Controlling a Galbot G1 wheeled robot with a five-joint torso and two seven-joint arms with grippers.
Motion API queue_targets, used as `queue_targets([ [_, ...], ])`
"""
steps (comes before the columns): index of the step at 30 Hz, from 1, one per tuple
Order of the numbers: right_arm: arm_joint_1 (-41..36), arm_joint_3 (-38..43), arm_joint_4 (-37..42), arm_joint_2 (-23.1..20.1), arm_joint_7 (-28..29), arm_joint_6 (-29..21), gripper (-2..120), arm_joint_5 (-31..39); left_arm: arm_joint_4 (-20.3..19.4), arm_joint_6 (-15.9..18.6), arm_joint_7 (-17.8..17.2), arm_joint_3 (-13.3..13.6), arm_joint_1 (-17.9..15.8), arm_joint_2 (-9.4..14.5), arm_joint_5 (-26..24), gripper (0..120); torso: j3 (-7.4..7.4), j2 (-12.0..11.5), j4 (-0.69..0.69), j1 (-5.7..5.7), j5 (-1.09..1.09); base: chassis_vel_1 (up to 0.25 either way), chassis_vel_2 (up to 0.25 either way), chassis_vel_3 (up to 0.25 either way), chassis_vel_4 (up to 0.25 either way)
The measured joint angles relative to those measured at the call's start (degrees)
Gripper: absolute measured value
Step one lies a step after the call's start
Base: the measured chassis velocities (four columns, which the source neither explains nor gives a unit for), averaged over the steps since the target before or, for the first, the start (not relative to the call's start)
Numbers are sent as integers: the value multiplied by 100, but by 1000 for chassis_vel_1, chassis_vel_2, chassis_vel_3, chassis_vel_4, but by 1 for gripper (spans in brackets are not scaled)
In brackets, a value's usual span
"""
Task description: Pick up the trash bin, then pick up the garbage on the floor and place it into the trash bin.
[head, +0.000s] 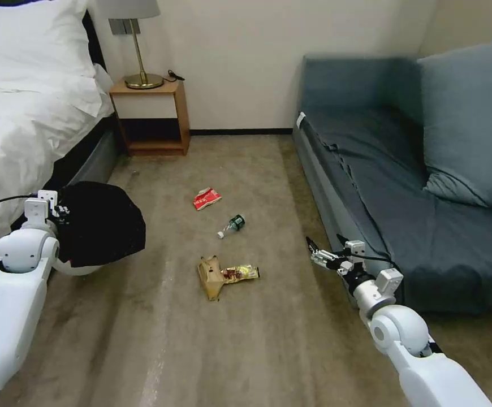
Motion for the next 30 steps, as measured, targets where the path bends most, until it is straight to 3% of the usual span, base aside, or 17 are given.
queue_targets([
  [9, -1, -32, -3, 4, 3, -16, 100, -31, -126, 154, -16, -2, 33, 81, -223, 4, 0, 0, 0, 0, 1, -117, 123, 117, -125],
  [30, 109, -249, -232, 72, -56, -8, 100, -145, -263, 129, 82, -92, 222, 74, -163, 4, 0, 0, 0, 0, 0, -121, 117, 120, -113],
])
